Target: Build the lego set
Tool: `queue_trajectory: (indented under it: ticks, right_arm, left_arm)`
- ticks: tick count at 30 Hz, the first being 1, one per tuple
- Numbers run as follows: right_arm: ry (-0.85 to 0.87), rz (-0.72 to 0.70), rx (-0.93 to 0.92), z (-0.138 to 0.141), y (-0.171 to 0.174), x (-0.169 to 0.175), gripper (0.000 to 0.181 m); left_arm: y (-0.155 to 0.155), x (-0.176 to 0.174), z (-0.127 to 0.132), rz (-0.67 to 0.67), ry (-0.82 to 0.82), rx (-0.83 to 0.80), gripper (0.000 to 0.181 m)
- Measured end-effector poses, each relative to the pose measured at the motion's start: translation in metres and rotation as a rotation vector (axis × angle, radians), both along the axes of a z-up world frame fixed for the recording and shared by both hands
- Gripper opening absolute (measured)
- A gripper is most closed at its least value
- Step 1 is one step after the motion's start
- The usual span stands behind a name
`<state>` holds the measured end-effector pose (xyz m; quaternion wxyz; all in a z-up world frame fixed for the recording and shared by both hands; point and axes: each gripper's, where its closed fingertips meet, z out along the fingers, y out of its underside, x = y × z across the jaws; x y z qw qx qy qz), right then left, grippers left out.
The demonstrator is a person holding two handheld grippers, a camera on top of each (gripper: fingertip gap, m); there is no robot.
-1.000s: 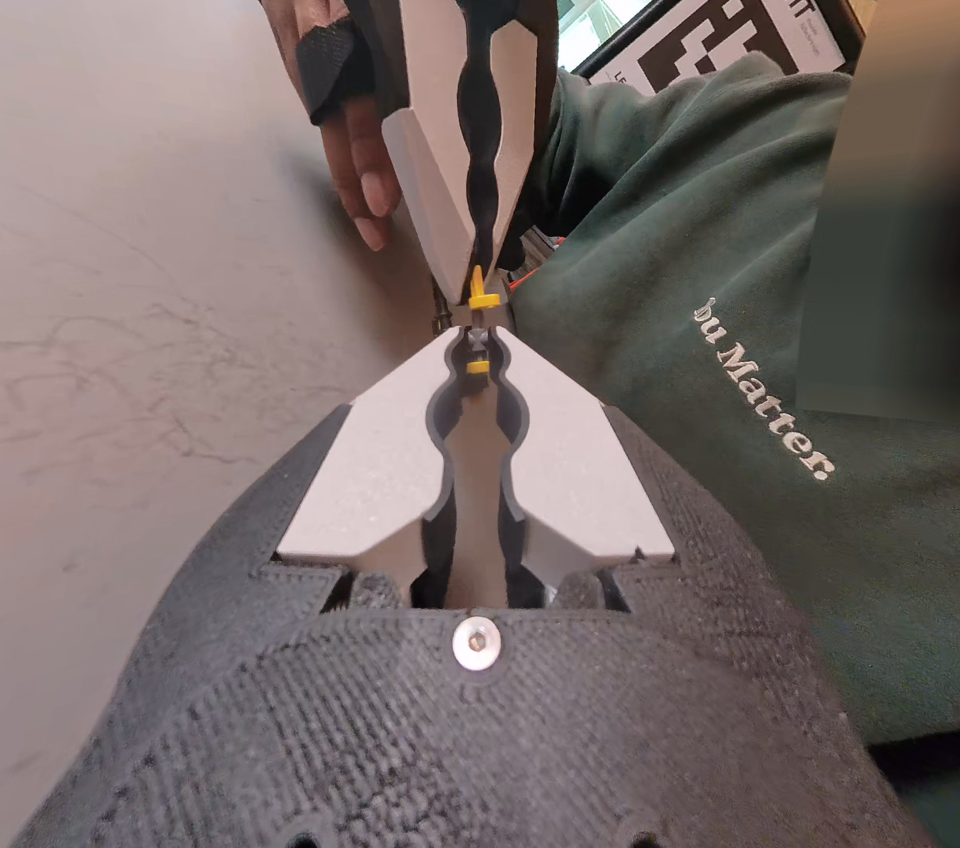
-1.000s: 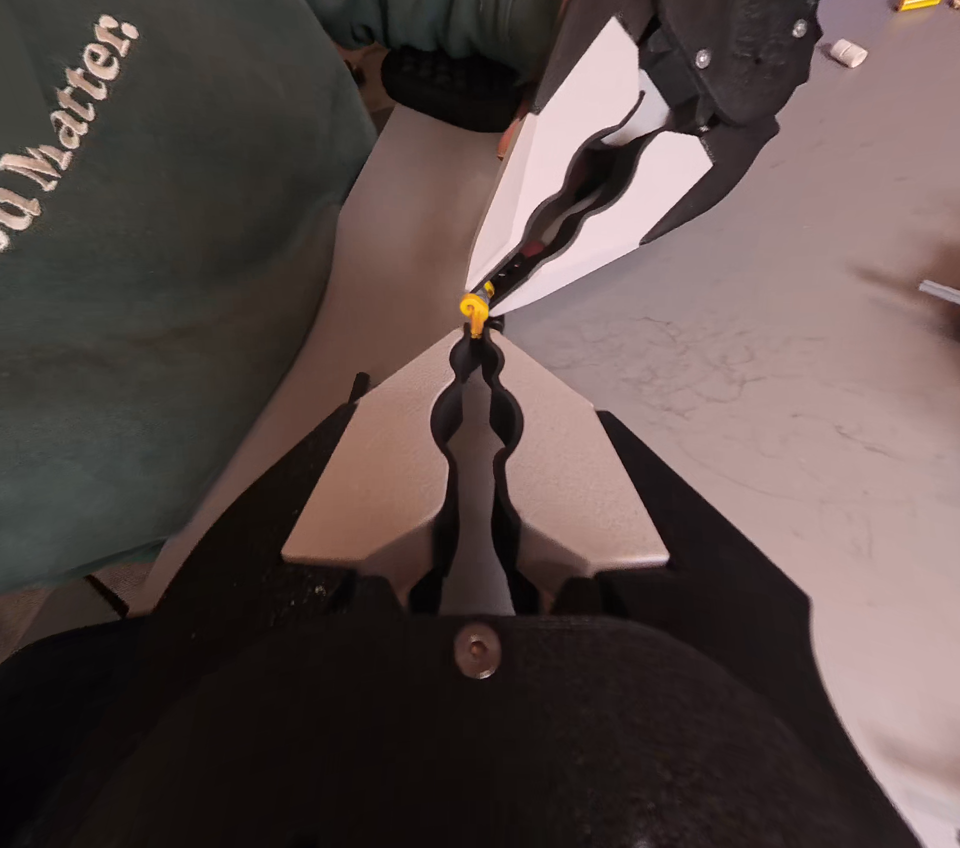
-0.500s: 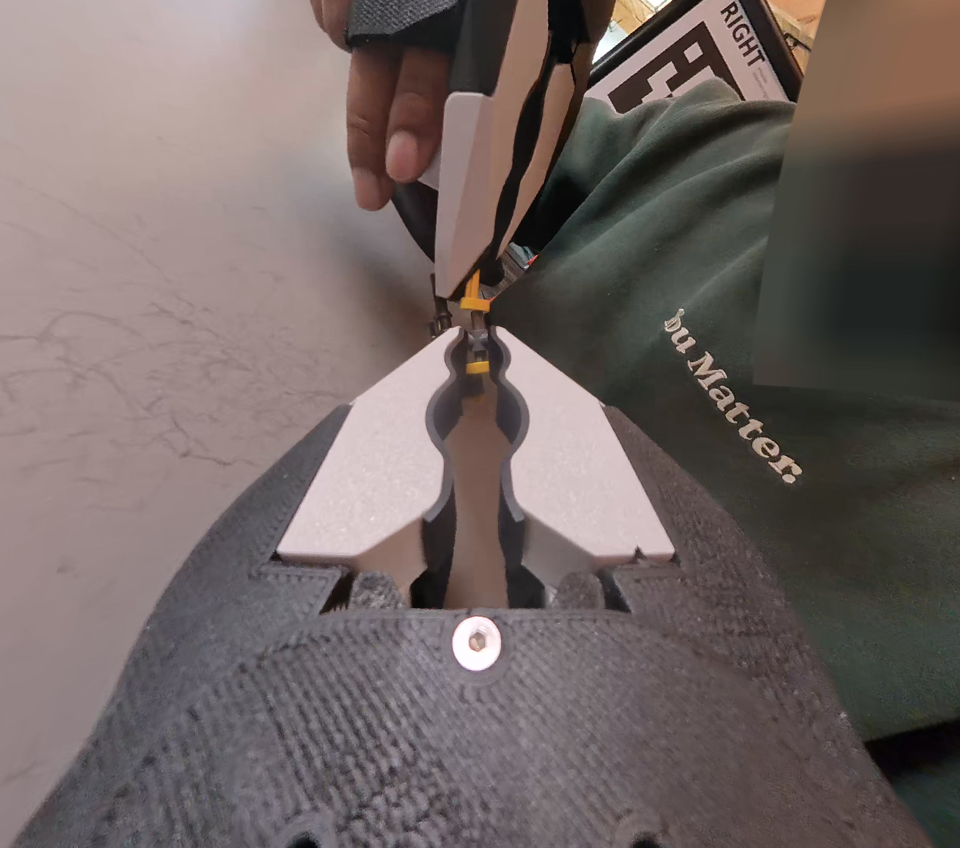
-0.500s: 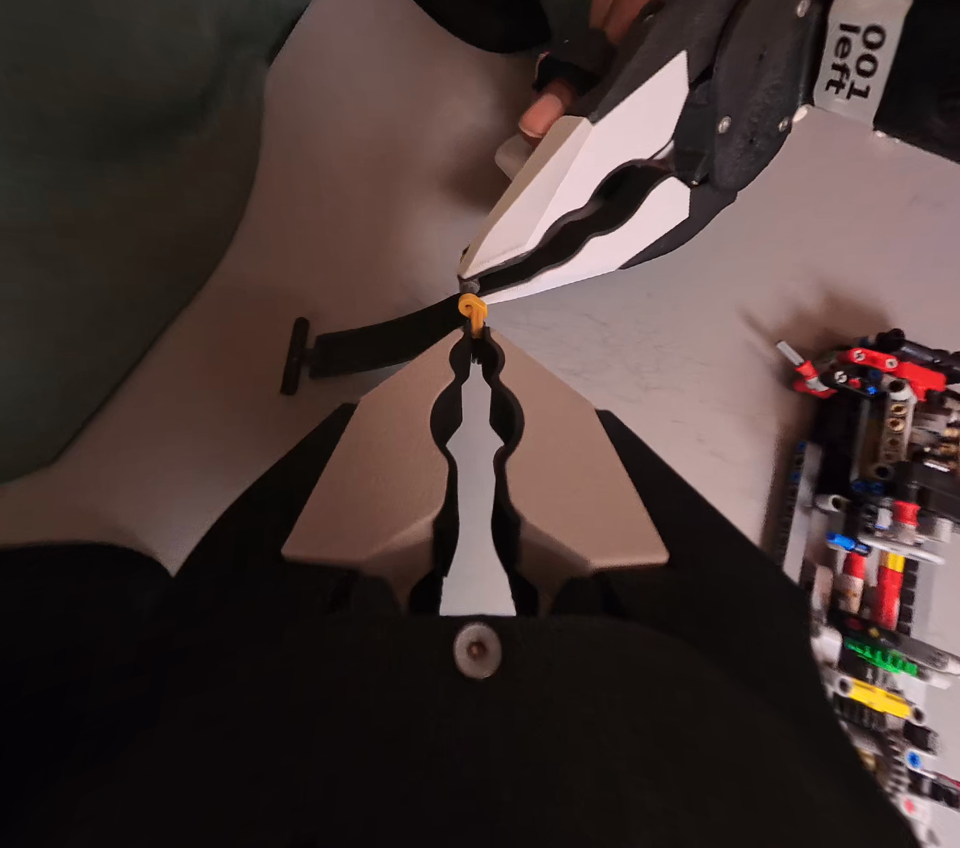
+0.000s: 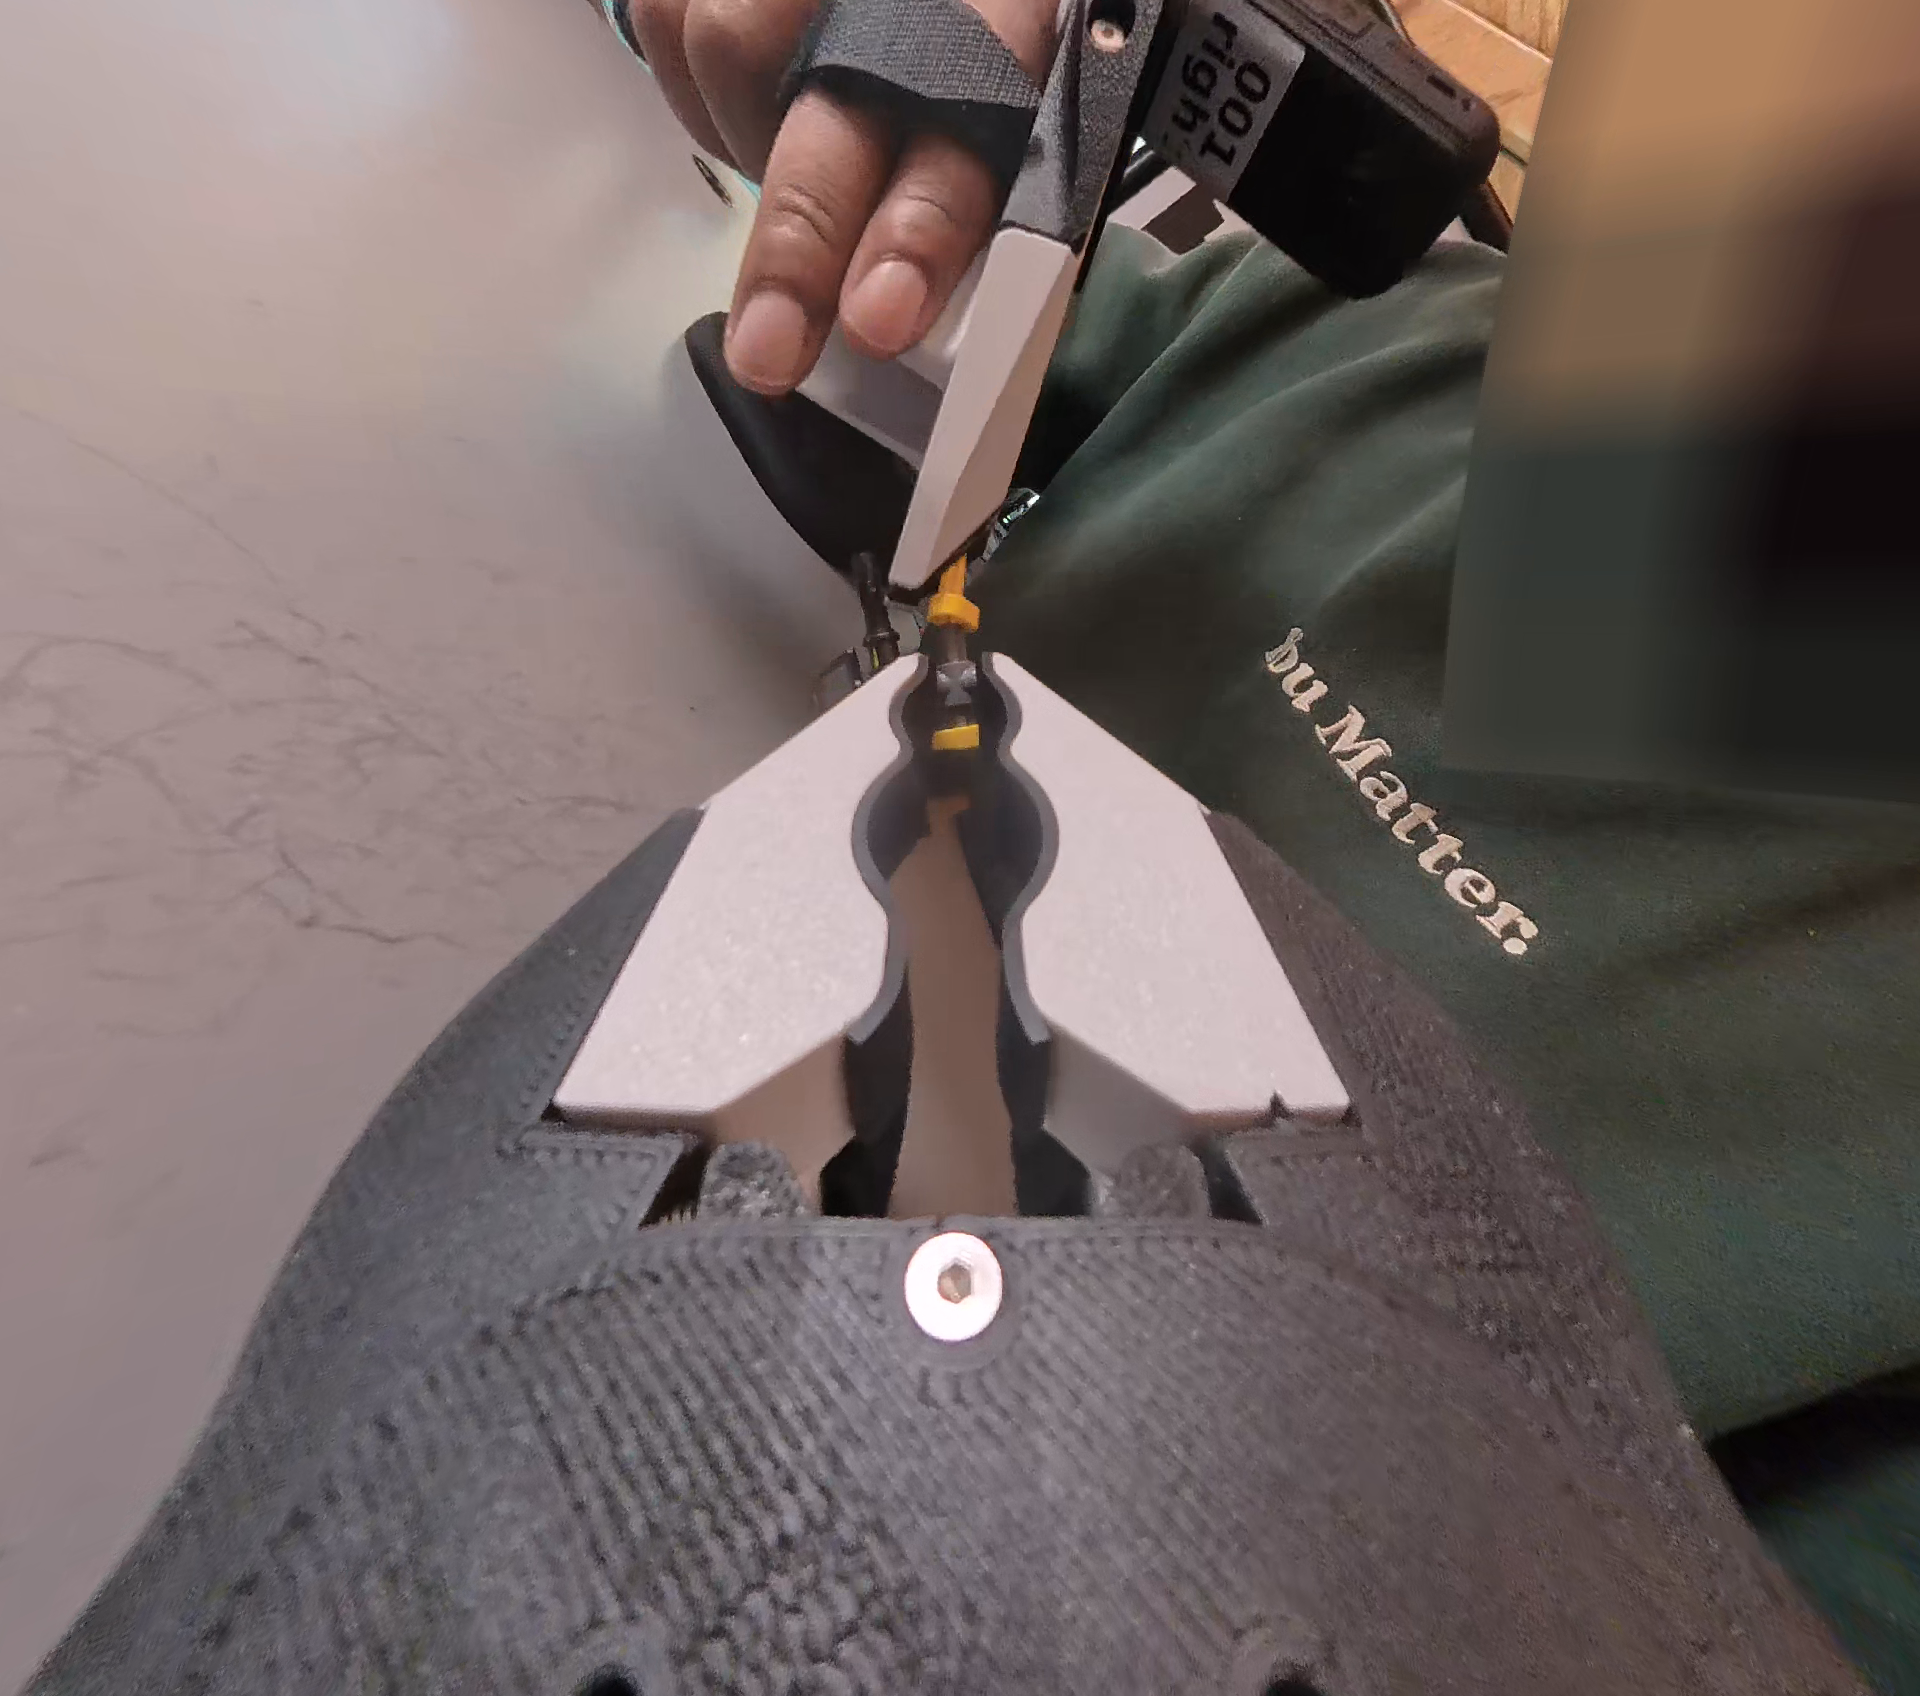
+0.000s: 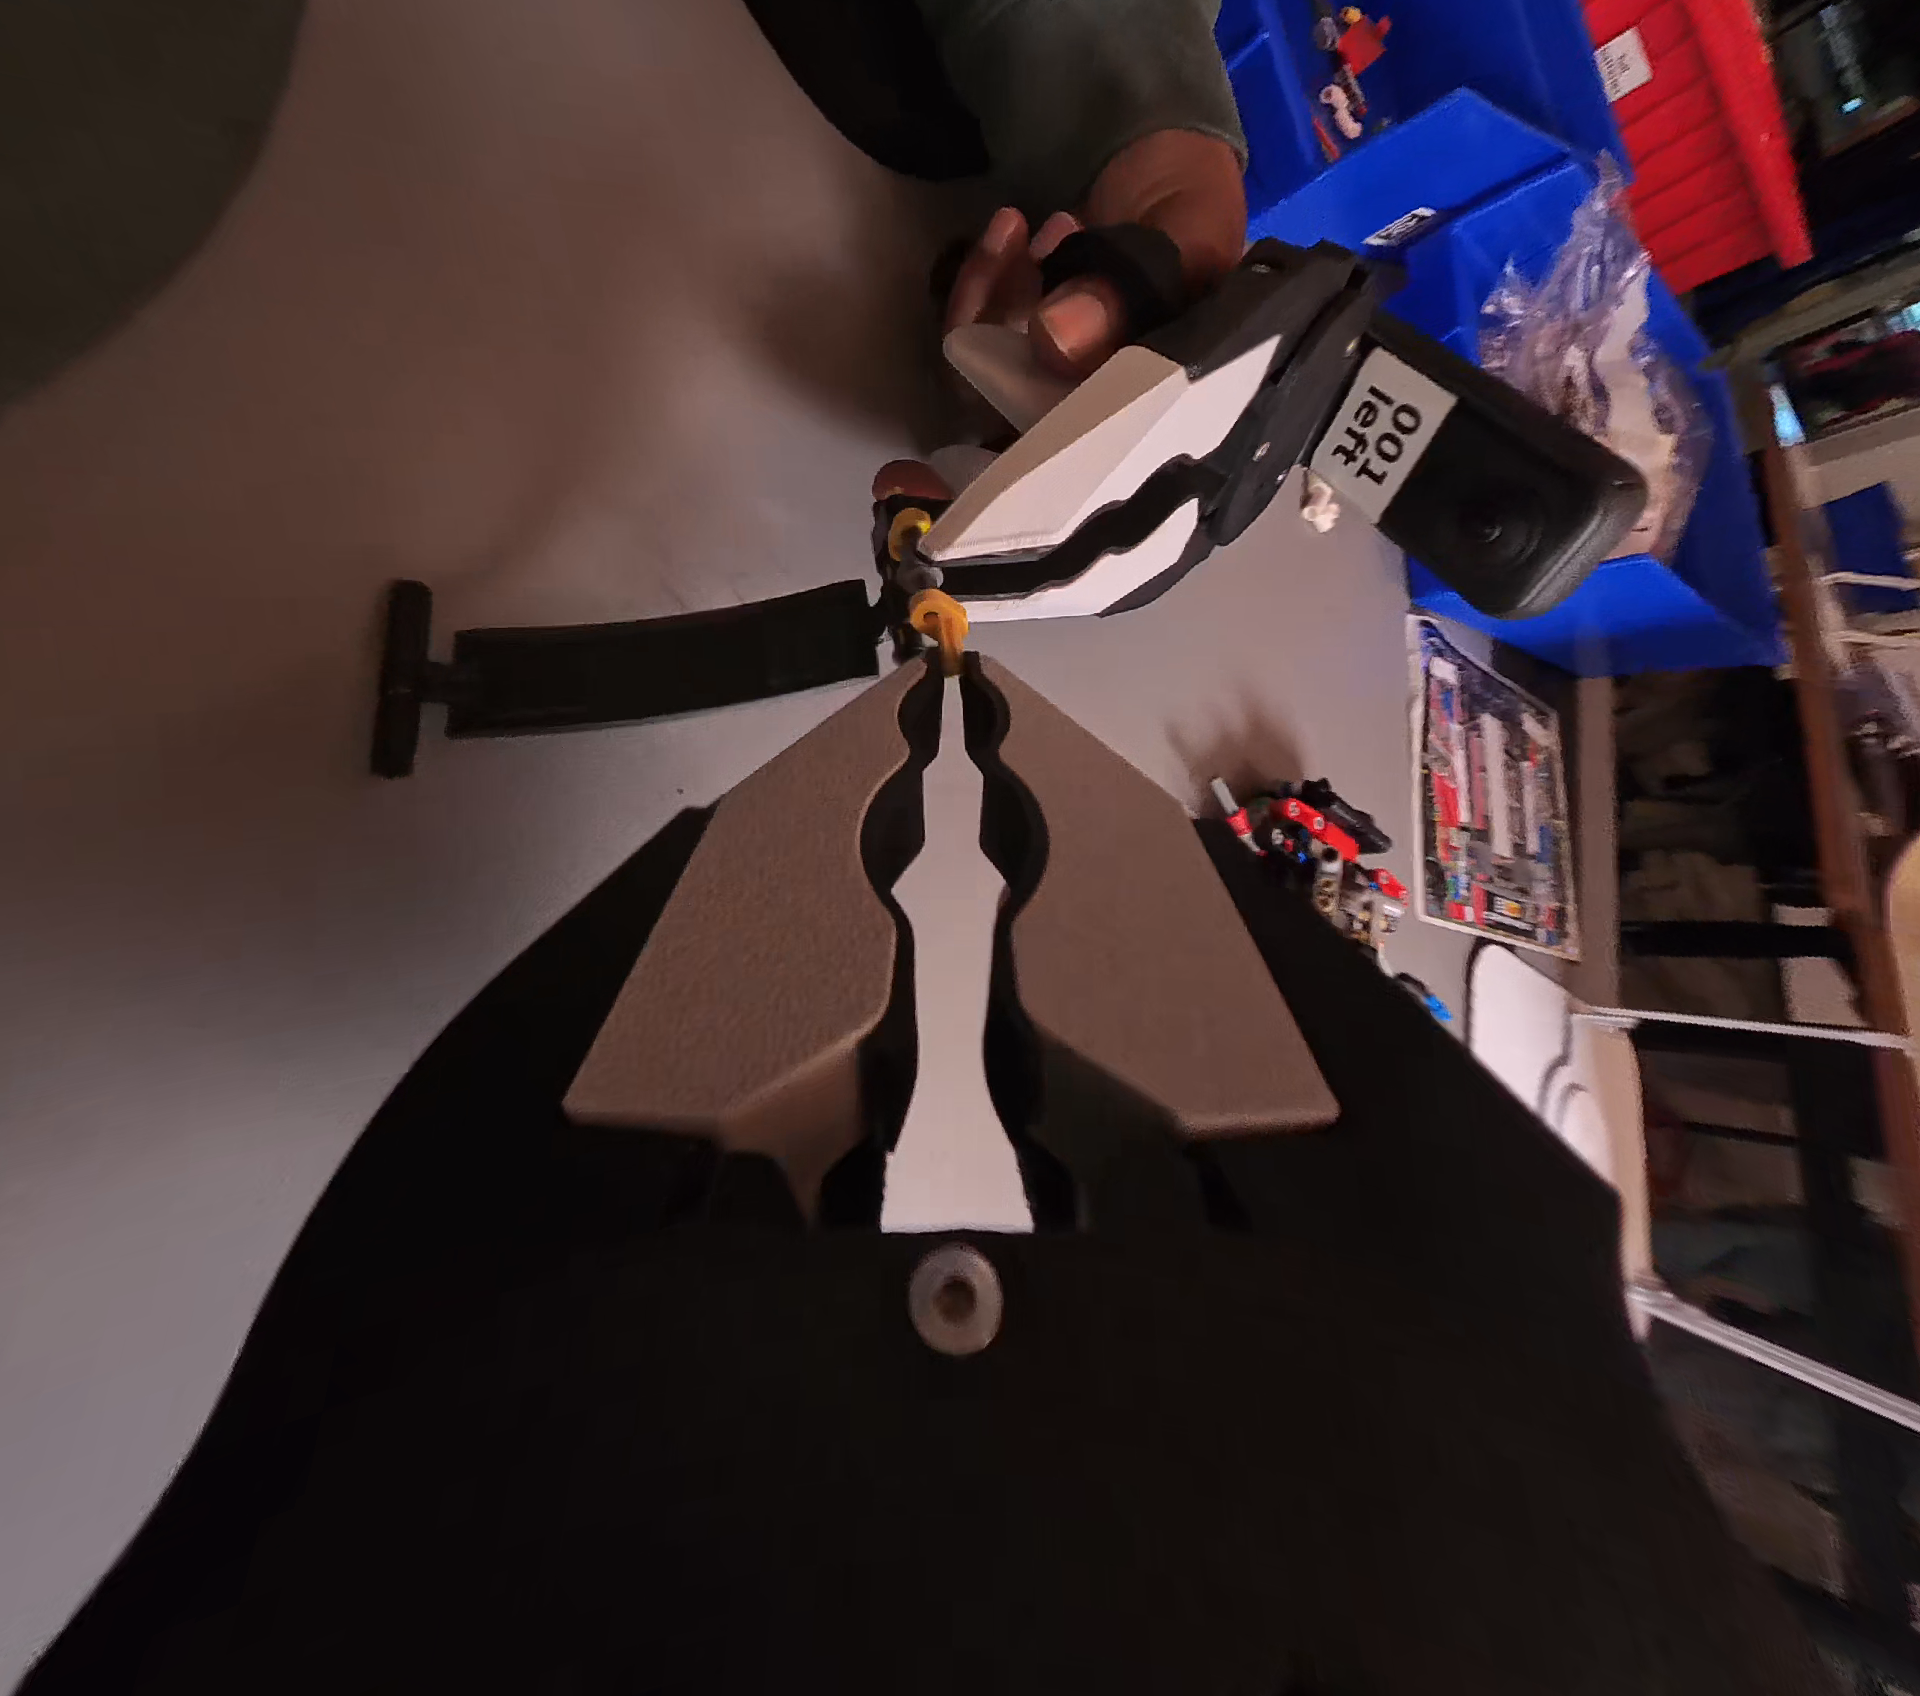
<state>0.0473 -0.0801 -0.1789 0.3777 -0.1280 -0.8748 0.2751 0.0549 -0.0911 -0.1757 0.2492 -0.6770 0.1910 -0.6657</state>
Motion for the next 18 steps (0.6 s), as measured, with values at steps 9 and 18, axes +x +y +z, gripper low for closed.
queue_trajectory:
  ticks: [9,18]
  right_arm:
    - [0.045,-0.081,-0.196,0.002,0.004,-0.002,0.000]
    - [0.097,-0.131,-0.579,0.023,0.013,-0.009,0.000]
  left_arm:
    - [0.005,0.000,-0.004,0.043,0.054,0.017,0.005]
    - [0.020,-0.011,-0.024,0.186,0.342,0.215,0.011]
